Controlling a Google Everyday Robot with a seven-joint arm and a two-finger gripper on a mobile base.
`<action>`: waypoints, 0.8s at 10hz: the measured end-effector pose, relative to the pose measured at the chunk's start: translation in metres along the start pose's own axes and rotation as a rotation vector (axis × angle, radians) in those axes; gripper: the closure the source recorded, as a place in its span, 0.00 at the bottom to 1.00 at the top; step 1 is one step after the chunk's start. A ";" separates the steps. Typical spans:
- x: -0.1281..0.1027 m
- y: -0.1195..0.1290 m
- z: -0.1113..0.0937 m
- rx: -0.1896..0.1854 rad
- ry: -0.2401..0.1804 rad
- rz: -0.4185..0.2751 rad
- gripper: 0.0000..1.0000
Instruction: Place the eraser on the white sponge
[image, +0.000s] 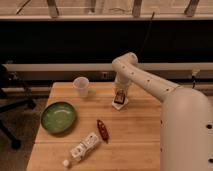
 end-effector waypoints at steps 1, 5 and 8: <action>0.000 0.000 -0.001 0.006 -0.002 -0.001 0.20; 0.001 -0.001 -0.013 0.034 0.015 -0.013 0.20; 0.005 0.001 -0.024 0.046 0.035 -0.014 0.20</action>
